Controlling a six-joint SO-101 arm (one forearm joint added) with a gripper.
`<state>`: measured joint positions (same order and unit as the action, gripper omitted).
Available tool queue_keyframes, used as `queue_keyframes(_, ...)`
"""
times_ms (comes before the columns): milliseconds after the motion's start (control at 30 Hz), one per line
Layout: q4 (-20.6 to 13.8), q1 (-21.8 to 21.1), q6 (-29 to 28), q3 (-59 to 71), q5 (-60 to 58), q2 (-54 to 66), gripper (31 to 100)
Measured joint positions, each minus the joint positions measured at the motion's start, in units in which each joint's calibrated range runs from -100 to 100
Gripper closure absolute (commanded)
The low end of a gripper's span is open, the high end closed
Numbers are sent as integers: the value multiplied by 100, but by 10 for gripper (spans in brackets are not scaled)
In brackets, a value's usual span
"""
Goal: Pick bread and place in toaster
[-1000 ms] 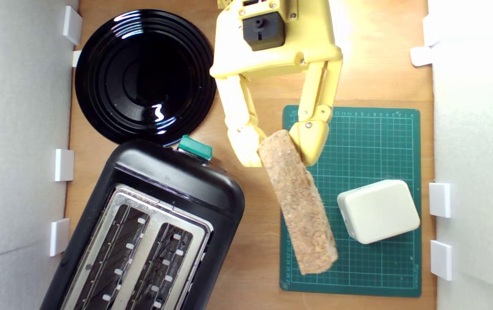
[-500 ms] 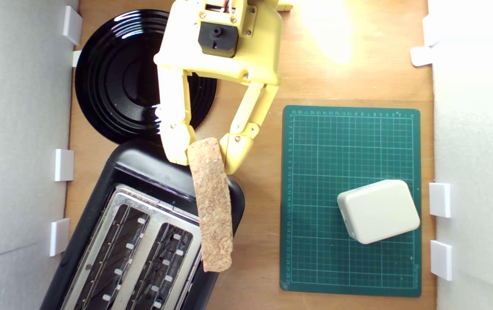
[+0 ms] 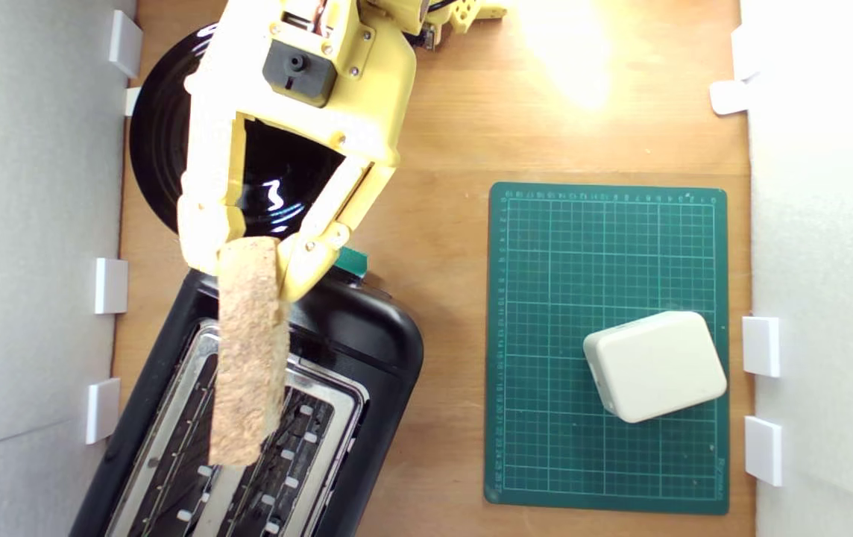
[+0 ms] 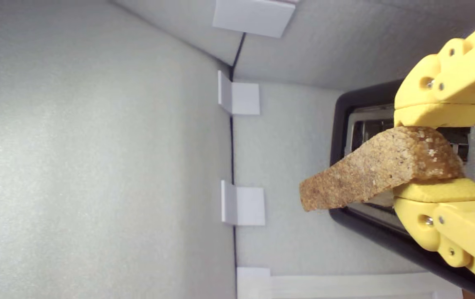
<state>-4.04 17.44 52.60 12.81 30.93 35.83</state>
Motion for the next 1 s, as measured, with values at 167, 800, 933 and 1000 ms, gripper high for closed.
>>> queue_keyframes(167, 0, 183, 0, -203, 8, -378, 701)
queue_keyframes(800, 9, 476, 150, -2358, 2602, -1117, 701)
queue_keyframes(933, 9, 540, 150, -2589, 2763, -1260, 701)
queue_keyframes(1000, 9, 622, 150, -2681, 2763, -1310, 701)
